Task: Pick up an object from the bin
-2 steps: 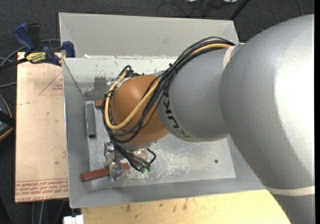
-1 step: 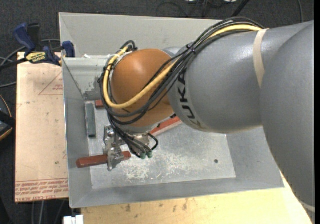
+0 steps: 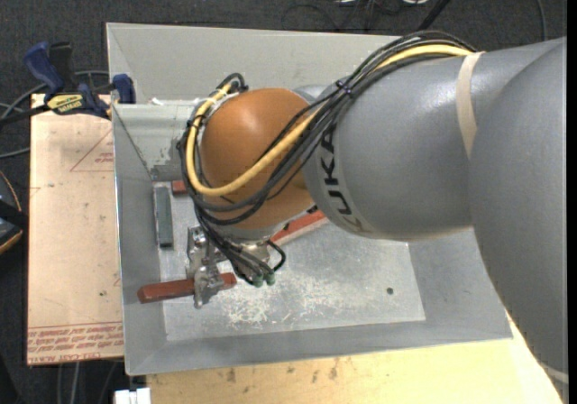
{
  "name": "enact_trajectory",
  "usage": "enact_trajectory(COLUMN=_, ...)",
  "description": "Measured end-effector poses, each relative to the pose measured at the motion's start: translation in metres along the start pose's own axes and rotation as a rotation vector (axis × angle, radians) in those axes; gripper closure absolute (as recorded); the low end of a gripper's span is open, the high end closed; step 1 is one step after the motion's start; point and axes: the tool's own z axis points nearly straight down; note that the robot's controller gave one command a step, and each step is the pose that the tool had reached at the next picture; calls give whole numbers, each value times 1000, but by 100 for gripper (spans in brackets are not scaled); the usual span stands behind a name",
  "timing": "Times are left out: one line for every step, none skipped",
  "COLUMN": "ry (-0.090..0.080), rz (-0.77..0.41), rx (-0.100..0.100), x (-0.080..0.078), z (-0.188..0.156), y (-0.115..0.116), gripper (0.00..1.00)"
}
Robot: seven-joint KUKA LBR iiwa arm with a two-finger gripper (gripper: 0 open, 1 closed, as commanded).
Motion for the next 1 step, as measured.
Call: enact_trajectory(ry=3, rz=-115, rx=0, x=10, z=-40, y=-24, gripper=100)
